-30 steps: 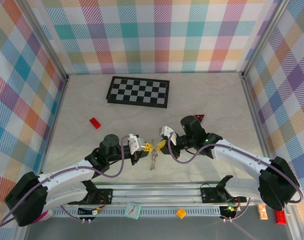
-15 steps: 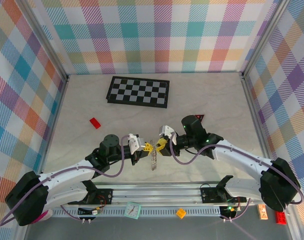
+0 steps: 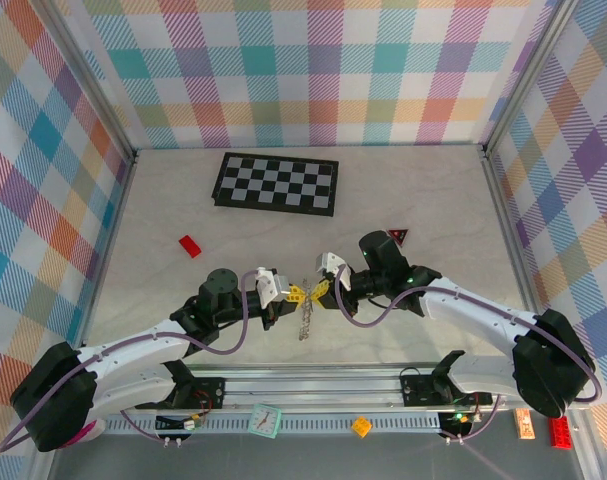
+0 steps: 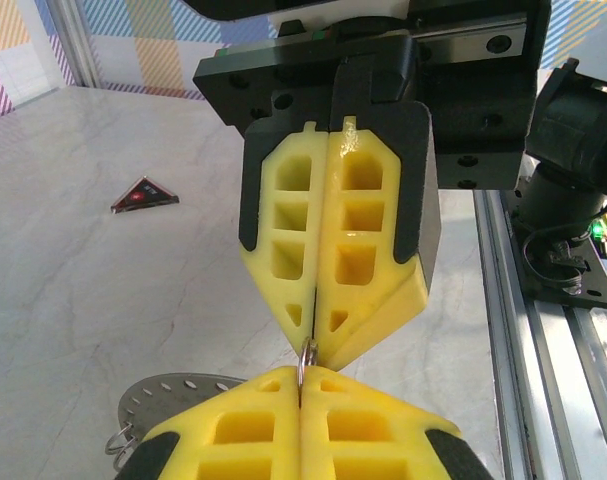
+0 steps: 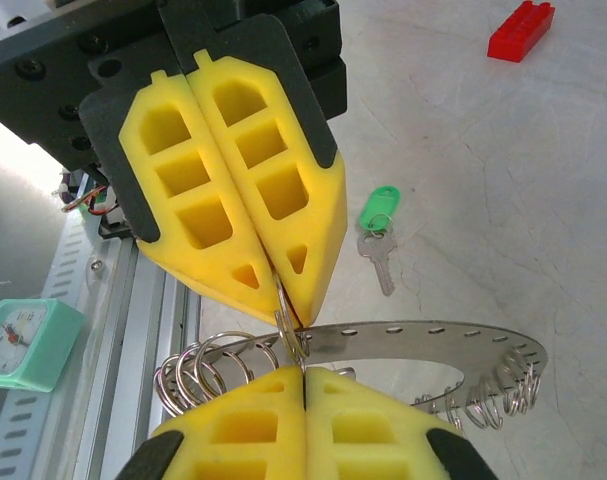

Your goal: Put the keys on the keyring

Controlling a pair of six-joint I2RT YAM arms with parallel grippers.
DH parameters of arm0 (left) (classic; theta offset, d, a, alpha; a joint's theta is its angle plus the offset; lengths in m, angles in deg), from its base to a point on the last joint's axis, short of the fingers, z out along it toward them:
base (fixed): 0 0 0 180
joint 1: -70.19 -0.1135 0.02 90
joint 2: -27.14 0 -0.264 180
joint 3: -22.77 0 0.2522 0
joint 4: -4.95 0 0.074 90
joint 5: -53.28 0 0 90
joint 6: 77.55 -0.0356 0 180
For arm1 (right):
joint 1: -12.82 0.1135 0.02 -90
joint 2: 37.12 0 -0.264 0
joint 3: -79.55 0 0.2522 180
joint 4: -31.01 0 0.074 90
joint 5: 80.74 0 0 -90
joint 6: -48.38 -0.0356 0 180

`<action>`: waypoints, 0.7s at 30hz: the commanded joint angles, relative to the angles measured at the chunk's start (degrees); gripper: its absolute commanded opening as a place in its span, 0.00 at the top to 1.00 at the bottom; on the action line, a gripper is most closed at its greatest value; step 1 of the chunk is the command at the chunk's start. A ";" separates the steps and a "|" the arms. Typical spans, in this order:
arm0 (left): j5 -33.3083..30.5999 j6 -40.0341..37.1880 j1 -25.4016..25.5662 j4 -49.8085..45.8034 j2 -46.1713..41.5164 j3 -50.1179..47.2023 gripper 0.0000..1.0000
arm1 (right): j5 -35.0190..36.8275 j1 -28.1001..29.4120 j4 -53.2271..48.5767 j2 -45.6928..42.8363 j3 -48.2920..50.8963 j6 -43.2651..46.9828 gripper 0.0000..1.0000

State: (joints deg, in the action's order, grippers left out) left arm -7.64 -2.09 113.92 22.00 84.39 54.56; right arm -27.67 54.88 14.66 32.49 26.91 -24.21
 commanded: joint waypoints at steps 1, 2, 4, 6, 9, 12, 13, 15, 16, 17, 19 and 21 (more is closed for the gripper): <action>1.63 0.80 0.00 5.23 -0.40 -0.61 1.00 | -0.53 0.38 -0.22 0.13 0.46 1.31 1.00; 1.81 1.12 -0.01 5.93 -0.32 -0.72 1.00 | -0.41 0.39 -0.09 0.54 0.47 1.31 1.00; 2.03 2.08 0.00 7.51 -0.08 -0.93 1.00 | -0.49 0.45 0.27 1.74 0.34 0.97 1.00; 2.12 2.84 0.02 9.14 0.25 -1.13 1.00 | -1.01 0.40 0.61 2.70 0.27 0.64 1.00; 1.99 3.34 0.13 9.69 0.59 -1.19 1.00 | -1.23 0.39 2.19 1.99 0.81 -0.07 1.00; 1.73 3.62 0.13 10.35 1.11 -1.74 1.00 | -0.18 0.39 4.42 -0.90 2.57 -0.45 0.87; 1.68 3.98 0.12 10.85 1.36 -1.97 1.00 | 0.17 0.39 5.23 -1.78 3.19 -0.45 0.82; 1.68 4.42 0.18 11.74 1.85 -2.28 1.00 | 0.40 0.42 6.13 -2.77 3.97 -0.19 0.79; 1.68 4.61 0.18 12.22 2.19 -2.35 1.00 | 0.29 0.39 6.40 -2.89 4.07 -0.23 0.77; 1.68 4.79 0.24 12.56 2.41 -2.38 1.00 | -0.13 0.39 6.65 -2.82 4.07 -0.34 0.75; 1.62 5.05 0.34 13.01 2.67 -2.38 1.00 | -0.47 0.39 7.31 -2.47 4.00 -0.74 0.74; 1.59 5.23 0.42 13.27 2.88 -2.29 1.00 | -0.45 0.37 8.33 -2.21 4.06 -1.14 0.74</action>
State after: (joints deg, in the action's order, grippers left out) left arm -7.62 2.21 114.01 30.33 87.25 52.68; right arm -26.99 54.88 19.60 30.45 30.50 -24.82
